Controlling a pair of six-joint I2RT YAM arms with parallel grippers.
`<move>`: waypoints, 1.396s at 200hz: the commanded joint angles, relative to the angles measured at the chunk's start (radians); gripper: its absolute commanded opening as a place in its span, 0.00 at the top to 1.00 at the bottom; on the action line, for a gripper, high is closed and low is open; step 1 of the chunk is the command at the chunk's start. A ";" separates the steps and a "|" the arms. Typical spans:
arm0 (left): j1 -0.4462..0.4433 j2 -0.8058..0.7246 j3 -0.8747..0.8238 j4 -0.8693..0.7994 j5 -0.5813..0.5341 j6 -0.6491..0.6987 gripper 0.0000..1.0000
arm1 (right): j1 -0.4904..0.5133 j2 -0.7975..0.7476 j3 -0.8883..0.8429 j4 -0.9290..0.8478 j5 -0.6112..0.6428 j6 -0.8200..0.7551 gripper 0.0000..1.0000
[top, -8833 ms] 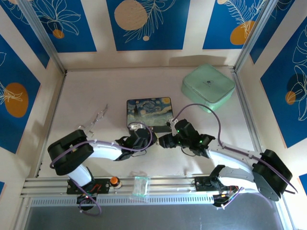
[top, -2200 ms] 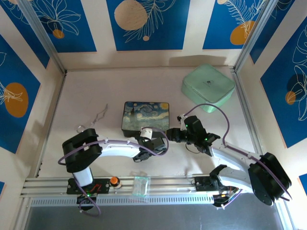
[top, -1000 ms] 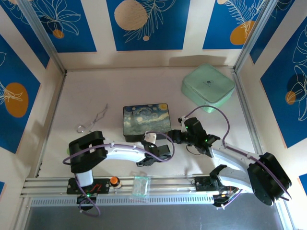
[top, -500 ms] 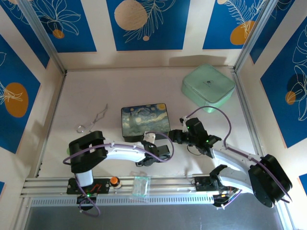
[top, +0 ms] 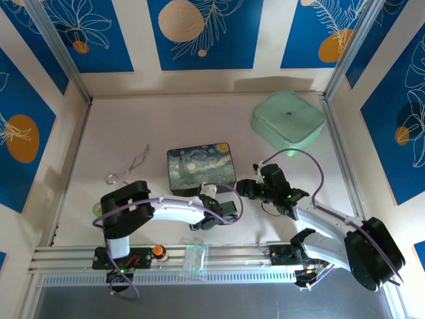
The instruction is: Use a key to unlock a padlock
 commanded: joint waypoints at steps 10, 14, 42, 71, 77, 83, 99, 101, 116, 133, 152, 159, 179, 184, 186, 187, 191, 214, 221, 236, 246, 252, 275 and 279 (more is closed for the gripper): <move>-0.003 0.017 0.004 -0.062 0.029 0.017 0.74 | -0.014 -0.016 -0.014 0.002 -0.013 0.018 0.50; -0.004 0.019 0.005 -0.062 0.030 0.017 0.73 | -0.015 -0.015 -0.014 0.002 -0.015 0.018 0.50; -0.018 -0.003 0.004 -0.056 0.020 0.024 0.69 | -0.016 -0.013 -0.012 -0.004 -0.013 0.013 0.50; -0.038 -0.011 0.016 -0.048 0.016 0.025 0.70 | -0.023 -0.006 -0.015 0.001 -0.013 0.013 0.50; -0.041 -0.008 0.021 -0.049 0.016 0.026 0.72 | -0.024 -0.004 -0.016 0.004 -0.015 0.013 0.50; -0.044 -0.002 0.030 -0.056 0.015 0.024 0.75 | -0.025 -0.002 -0.015 0.007 -0.016 0.013 0.50; -0.045 0.015 0.053 -0.091 0.009 0.009 0.75 | -0.025 0.007 -0.013 0.010 -0.020 0.013 0.50; -0.045 0.017 0.055 -0.096 0.008 0.007 0.75 | -0.025 0.007 -0.012 0.010 -0.020 0.013 0.50; -0.046 0.021 0.059 -0.096 0.011 0.011 0.68 | -0.027 0.010 -0.012 0.009 -0.021 0.014 0.50; -0.048 0.008 0.051 -0.075 0.018 0.024 0.62 | -0.027 0.009 -0.012 0.009 -0.021 0.013 0.50; -0.051 -0.029 0.030 -0.032 0.028 0.039 0.60 | -0.030 0.000 -0.011 0.004 -0.025 0.013 0.50; -0.050 -0.042 0.022 -0.021 0.033 0.041 0.60 | -0.031 -0.007 -0.012 0.004 -0.027 0.015 0.50; -0.050 -0.082 0.005 0.003 0.039 0.044 0.60 | -0.033 -0.039 -0.021 0.005 -0.033 0.016 0.50; -0.050 -0.095 0.000 0.013 0.042 0.047 0.60 | -0.033 -0.050 -0.024 0.007 -0.034 0.014 0.50; -0.050 -0.099 -0.002 0.017 0.044 0.048 0.60 | -0.033 -0.055 -0.025 0.006 -0.036 0.013 0.49; -0.050 -0.101 -0.004 0.020 0.043 0.048 0.59 | -0.033 -0.058 -0.026 0.007 -0.036 0.012 0.49; -0.050 -0.114 -0.010 0.028 0.047 0.050 0.59 | -0.033 -0.067 -0.030 0.006 -0.039 0.009 0.45; -0.047 -0.199 -0.038 0.063 0.054 0.060 0.40 | -0.036 -0.118 -0.032 -0.022 -0.063 0.008 0.15; -0.047 -0.232 -0.048 0.071 0.051 0.062 0.28 | -0.036 -0.132 -0.032 -0.023 -0.085 -0.006 0.13; -0.042 -0.313 -0.079 0.106 0.049 0.078 0.05 | -0.032 -0.167 -0.031 -0.032 -0.114 -0.028 0.10; -0.034 -0.374 -0.106 0.144 0.060 0.099 0.01 | -0.026 -0.194 -0.033 -0.033 -0.126 -0.038 0.01; -0.026 -0.410 -0.123 0.166 0.070 0.112 0.00 | -0.020 -0.210 -0.033 -0.037 -0.132 -0.041 0.00; 0.019 -0.556 -0.193 0.249 0.121 0.154 0.01 | 0.018 -0.247 -0.030 -0.047 -0.146 -0.058 0.01; 0.030 -0.581 -0.206 0.263 0.133 0.160 0.01 | 0.031 -0.248 -0.028 -0.048 -0.145 -0.061 0.01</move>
